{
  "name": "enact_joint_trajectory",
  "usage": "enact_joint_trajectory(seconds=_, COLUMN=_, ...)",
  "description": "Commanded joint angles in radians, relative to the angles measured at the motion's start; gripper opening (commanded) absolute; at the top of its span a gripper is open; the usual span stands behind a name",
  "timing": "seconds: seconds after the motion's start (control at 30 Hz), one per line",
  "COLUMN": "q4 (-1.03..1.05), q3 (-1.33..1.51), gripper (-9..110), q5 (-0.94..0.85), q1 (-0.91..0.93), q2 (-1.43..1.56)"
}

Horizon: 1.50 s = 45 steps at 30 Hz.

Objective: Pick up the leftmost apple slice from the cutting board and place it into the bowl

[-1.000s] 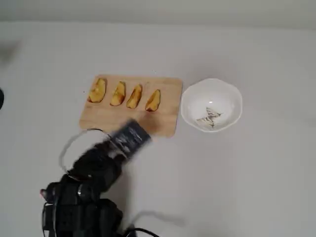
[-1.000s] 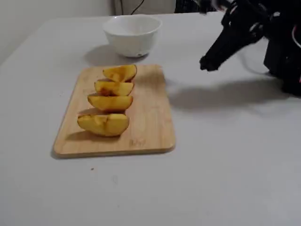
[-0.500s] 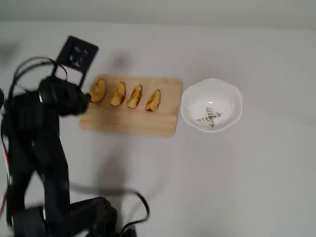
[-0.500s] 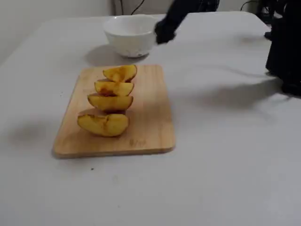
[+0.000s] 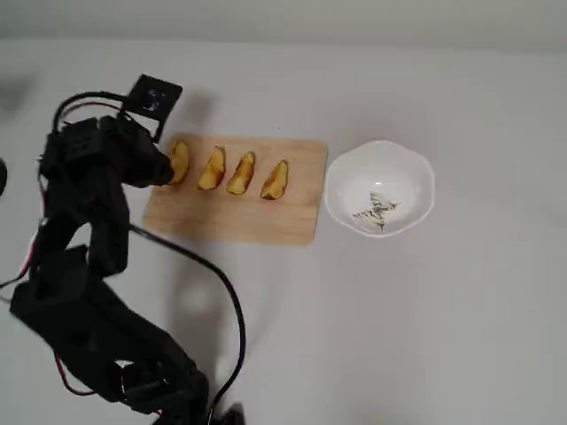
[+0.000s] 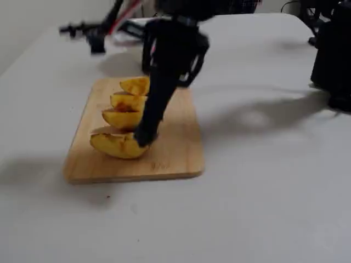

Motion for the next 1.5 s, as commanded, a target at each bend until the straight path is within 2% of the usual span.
enact_joint_trajectory(seconds=0.0, q4=-0.025, q3=-0.104, gripper=24, q5=-0.012, q1=0.032, q2=-0.035)
enact_joint_trajectory(seconds=0.17, q4=-0.025, q3=-0.173, gripper=21, q5=-0.012, q1=0.038, q2=-0.114)
enact_joint_trajectory(seconds=0.53, q4=-0.037, q3=-0.250, gripper=0, q5=-0.006, q1=0.052, q2=-0.198)
enact_joint_trajectory(seconds=0.9, q4=0.028, q3=-0.356, gripper=0, q5=0.061, q1=0.025, q2=-0.152)
enact_joint_trajectory(seconds=1.07, q4=0.178, q3=-0.603, gripper=0, q5=0.215, q1=0.046, q2=-0.133)
enact_joint_trajectory(seconds=1.23, q4=0.330, q3=-0.801, gripper=0, q5=0.546, q1=0.192, q2=-0.089)
enact_joint_trajectory(seconds=1.33, q4=0.413, q3=-0.811, gripper=0, q5=0.735, q1=0.307, q2=-0.032)
enact_joint_trajectory(seconds=1.47, q4=0.523, q3=-0.811, gripper=0, q5=0.894, q1=0.457, q2=0.028)
